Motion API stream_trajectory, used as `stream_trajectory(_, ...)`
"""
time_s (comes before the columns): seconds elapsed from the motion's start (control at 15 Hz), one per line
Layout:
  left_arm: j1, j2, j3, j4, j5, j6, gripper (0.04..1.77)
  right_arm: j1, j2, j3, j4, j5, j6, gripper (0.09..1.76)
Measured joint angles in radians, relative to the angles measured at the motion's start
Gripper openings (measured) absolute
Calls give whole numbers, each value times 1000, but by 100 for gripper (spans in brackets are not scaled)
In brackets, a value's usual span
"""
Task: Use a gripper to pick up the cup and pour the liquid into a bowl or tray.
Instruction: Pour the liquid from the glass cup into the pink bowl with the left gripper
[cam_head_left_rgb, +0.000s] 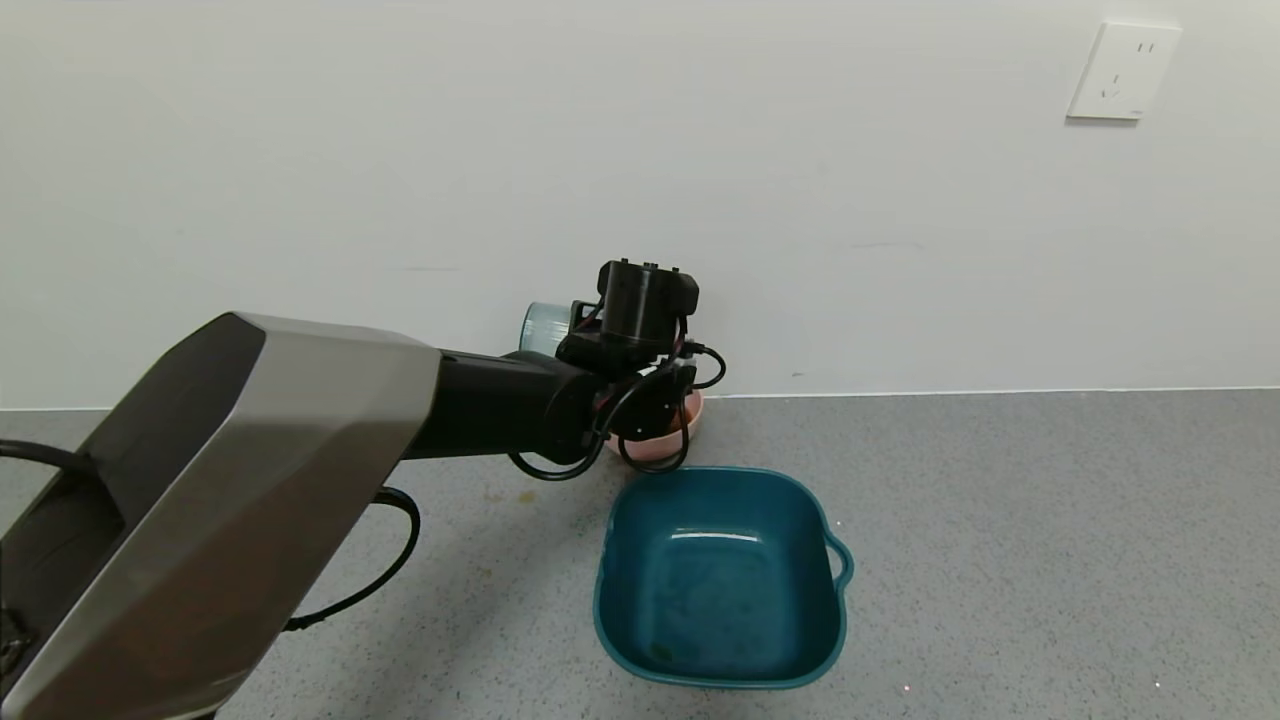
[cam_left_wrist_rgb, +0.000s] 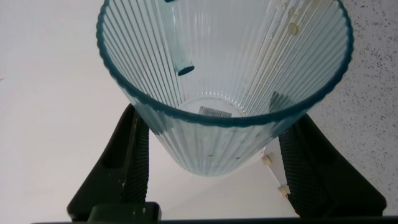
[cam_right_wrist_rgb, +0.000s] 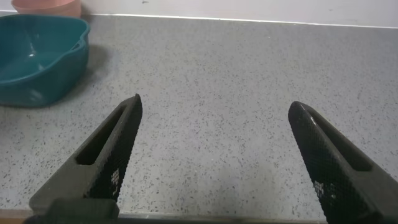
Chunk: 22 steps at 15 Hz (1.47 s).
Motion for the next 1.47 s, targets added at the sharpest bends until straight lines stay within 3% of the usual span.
stream_trajectory(1.13, -1, 8, -3, -93, -2, 36, 123, 0, 0, 0, 0, 0, 0, 171)
stream_trajectory(1.47, 3, -2, 6, -209, -16, 19, 123, 0, 0, 0, 0, 0, 0, 171)
